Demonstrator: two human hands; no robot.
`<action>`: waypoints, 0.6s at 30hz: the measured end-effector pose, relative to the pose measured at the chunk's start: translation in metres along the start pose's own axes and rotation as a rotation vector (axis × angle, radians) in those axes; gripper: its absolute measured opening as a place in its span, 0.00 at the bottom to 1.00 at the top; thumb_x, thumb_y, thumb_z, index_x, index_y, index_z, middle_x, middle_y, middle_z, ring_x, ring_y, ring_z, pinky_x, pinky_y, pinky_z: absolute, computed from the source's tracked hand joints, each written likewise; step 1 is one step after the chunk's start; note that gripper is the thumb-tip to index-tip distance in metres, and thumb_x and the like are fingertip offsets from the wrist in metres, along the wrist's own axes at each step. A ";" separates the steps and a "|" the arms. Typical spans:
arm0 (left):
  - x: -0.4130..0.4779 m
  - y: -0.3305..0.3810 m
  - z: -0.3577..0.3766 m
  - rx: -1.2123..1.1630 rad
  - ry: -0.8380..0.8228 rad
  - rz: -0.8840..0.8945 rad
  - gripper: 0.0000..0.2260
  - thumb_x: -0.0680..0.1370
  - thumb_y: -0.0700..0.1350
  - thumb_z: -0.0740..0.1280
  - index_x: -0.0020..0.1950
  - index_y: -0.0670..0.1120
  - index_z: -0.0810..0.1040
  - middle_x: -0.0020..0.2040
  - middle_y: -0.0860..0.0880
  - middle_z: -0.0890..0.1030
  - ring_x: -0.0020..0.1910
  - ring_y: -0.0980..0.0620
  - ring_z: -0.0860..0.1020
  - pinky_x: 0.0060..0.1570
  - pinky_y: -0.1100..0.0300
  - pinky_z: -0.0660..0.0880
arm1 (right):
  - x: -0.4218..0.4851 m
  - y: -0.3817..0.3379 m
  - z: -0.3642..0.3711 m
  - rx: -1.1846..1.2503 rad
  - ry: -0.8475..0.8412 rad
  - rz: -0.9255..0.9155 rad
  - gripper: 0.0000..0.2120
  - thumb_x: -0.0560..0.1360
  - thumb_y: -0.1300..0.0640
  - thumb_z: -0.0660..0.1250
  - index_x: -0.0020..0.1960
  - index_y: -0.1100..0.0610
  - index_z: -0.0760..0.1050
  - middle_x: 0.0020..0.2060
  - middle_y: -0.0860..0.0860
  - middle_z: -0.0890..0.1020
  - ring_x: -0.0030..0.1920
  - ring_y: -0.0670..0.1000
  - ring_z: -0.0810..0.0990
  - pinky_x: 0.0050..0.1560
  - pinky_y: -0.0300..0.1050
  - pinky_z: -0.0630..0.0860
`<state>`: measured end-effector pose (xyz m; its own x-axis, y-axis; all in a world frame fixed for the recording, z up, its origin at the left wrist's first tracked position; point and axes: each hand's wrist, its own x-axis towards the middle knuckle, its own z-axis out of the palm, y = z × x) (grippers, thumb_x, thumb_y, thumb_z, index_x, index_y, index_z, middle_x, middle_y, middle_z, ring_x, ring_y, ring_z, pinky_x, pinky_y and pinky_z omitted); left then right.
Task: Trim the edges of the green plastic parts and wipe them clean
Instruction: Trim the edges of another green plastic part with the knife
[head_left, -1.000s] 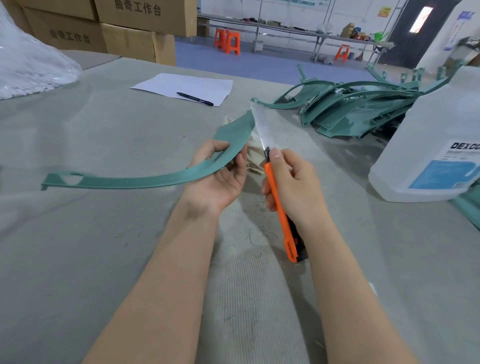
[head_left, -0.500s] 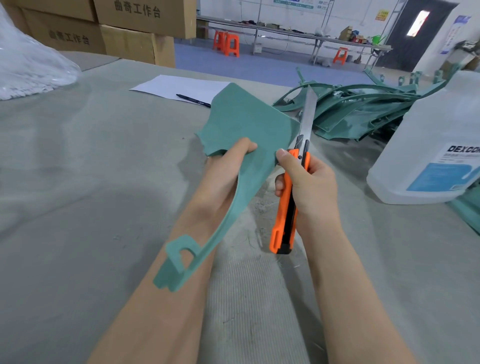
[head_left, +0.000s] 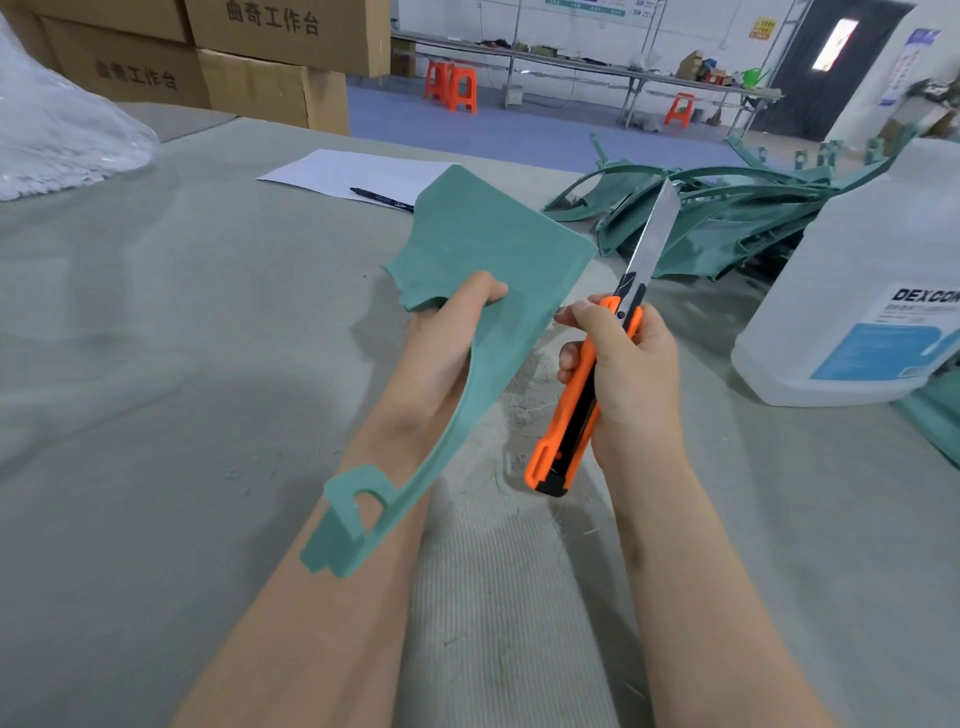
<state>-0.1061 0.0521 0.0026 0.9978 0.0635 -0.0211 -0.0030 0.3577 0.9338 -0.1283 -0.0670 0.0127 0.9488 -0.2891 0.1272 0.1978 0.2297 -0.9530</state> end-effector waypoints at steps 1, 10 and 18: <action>0.000 0.000 0.000 0.001 0.000 0.006 0.08 0.68 0.50 0.67 0.42 0.47 0.76 0.40 0.50 0.77 0.40 0.52 0.75 0.43 0.58 0.73 | 0.000 0.000 0.000 -0.010 -0.005 -0.007 0.07 0.75 0.65 0.66 0.44 0.56 0.70 0.33 0.49 0.81 0.23 0.47 0.72 0.26 0.37 0.71; -0.001 0.004 0.001 -0.162 -0.023 0.030 0.04 0.75 0.40 0.63 0.43 0.48 0.69 0.36 0.51 0.72 0.32 0.56 0.72 0.31 0.66 0.71 | 0.002 0.000 -0.001 -0.056 0.064 -0.012 0.09 0.73 0.67 0.68 0.43 0.56 0.70 0.33 0.51 0.76 0.24 0.47 0.72 0.27 0.39 0.71; -0.005 0.005 0.005 -0.090 -0.002 0.043 0.03 0.75 0.40 0.63 0.48 0.46 0.71 0.42 0.47 0.72 0.38 0.53 0.71 0.29 0.68 0.70 | 0.000 0.006 0.004 -0.092 -0.025 -0.035 0.07 0.76 0.64 0.67 0.44 0.56 0.70 0.32 0.51 0.72 0.24 0.47 0.72 0.26 0.39 0.70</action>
<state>-0.1106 0.0484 0.0089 0.9967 0.0789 0.0188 -0.0515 0.4369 0.8981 -0.1261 -0.0622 0.0078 0.9477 -0.2723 0.1663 0.2082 0.1330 -0.9690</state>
